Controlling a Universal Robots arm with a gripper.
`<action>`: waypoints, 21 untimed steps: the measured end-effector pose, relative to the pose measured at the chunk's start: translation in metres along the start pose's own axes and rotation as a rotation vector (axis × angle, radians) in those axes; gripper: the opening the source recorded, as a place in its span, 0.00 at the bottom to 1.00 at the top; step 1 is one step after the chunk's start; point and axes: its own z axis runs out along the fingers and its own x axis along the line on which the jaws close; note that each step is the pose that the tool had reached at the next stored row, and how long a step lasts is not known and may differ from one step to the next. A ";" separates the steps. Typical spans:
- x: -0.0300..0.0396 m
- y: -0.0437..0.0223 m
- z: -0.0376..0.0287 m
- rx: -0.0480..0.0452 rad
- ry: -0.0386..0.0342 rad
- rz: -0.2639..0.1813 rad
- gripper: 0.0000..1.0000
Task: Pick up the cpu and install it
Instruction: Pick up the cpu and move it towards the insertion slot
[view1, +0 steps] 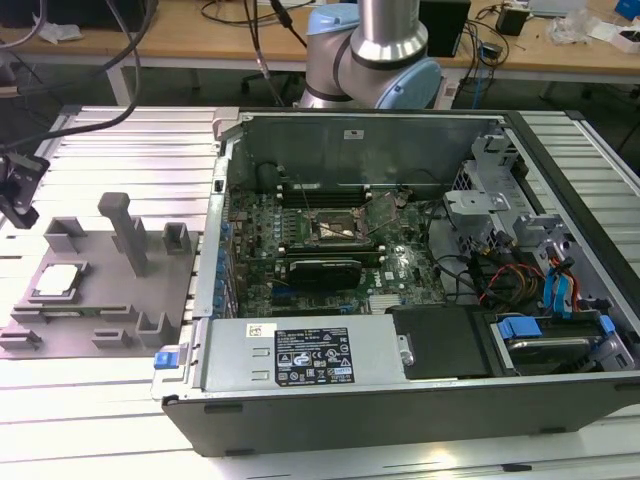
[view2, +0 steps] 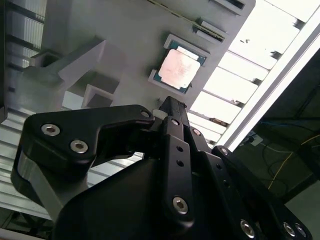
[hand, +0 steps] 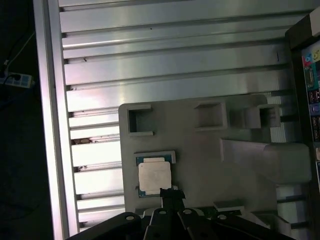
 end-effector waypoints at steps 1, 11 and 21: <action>0.0004 -0.0001 0.0021 -0.0001 -0.0001 0.000 0.11; 0.0057 -0.0022 0.0193 0.0000 0.0001 0.000 0.11; 0.0089 -0.0070 0.0407 -0.0001 0.0000 -0.002 0.11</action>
